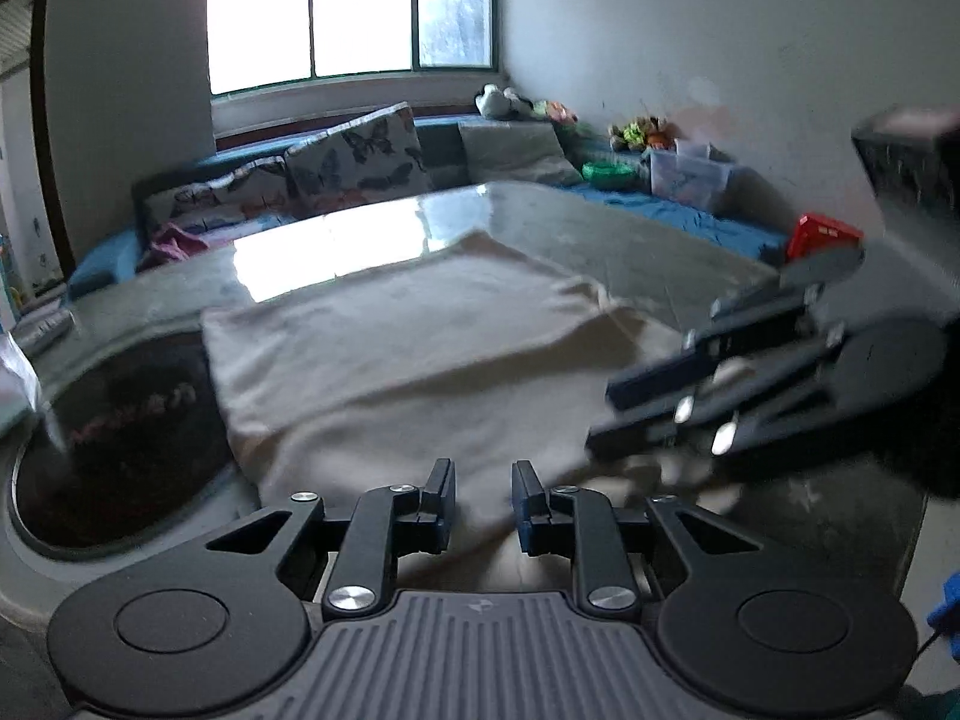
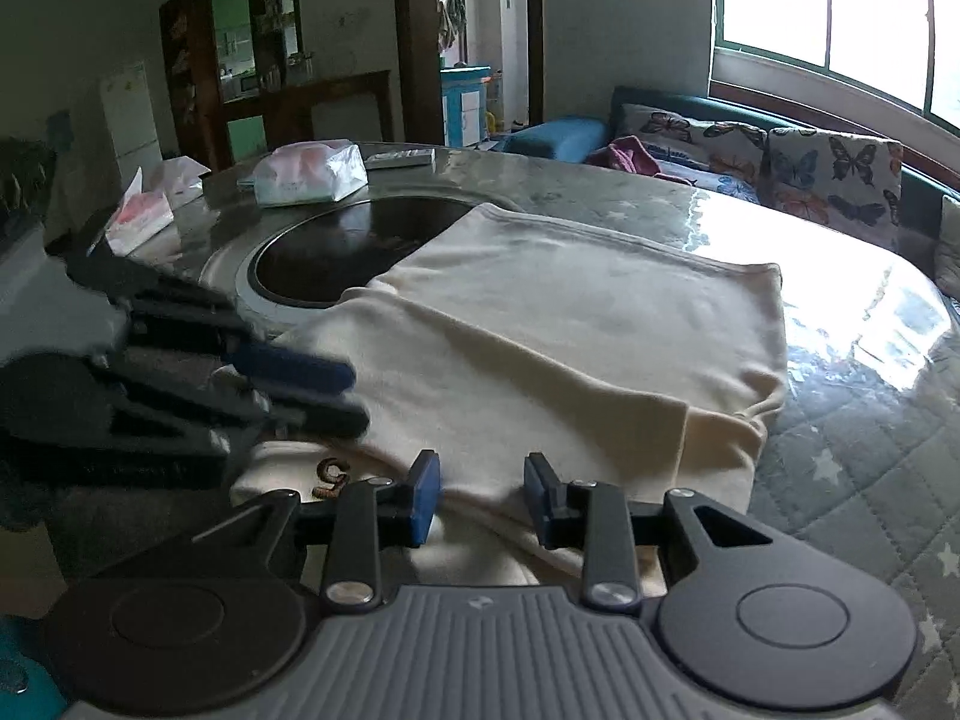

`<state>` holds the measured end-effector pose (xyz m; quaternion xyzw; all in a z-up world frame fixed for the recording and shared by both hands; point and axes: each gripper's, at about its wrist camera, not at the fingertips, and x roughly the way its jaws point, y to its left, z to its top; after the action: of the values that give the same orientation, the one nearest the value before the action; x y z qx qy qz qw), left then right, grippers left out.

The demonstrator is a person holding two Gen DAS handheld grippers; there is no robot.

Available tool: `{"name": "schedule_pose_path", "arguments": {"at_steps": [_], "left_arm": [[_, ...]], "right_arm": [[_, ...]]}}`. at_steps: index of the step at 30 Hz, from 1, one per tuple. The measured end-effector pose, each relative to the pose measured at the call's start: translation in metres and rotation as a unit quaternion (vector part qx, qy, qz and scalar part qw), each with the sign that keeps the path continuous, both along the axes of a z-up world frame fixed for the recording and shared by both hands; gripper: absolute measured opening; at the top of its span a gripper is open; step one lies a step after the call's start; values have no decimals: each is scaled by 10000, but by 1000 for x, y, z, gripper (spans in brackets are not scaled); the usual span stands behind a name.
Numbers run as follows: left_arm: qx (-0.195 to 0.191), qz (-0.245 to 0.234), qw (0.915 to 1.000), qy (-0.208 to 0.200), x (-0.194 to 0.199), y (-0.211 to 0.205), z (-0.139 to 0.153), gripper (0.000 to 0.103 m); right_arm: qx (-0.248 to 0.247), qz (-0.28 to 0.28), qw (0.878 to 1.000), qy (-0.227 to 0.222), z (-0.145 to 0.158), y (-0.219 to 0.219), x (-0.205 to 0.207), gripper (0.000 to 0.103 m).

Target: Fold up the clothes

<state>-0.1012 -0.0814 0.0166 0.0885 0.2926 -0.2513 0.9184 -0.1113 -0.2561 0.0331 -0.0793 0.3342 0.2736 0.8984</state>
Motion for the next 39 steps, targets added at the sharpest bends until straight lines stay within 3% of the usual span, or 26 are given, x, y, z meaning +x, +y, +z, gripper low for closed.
{"name": "schedule_pose_path", "arguments": {"at_steps": [6,14,26,32,34,35,39], "left_arm": [[-52,1,10000,32,1,3,-2,25],[-62,-11,10000,21,-3,8,2,28],[256,-425,9987,-99,-34,21,13,38],[597,-601,9962,-218,-50,22,7,42],[653,-641,9955,-266,-51,19,4,42],[669,-665,9951,-307,-51,17,2,42],[734,-761,9933,-474,-49,7,-4,42]], "right_arm": [[44,-340,9992,-225,11,-13,20,31],[40,-667,9977,-114,-5,-25,54,31],[-368,-235,9989,-153,-4,-30,14,31],[-427,-152,9988,-159,4,-37,-4,31],[-503,-94,9985,-187,5,-38,-10,37],[-542,-65,9983,-204,5,-39,-14,46],[-755,50,9967,-285,6,-41,-24,46]]}}
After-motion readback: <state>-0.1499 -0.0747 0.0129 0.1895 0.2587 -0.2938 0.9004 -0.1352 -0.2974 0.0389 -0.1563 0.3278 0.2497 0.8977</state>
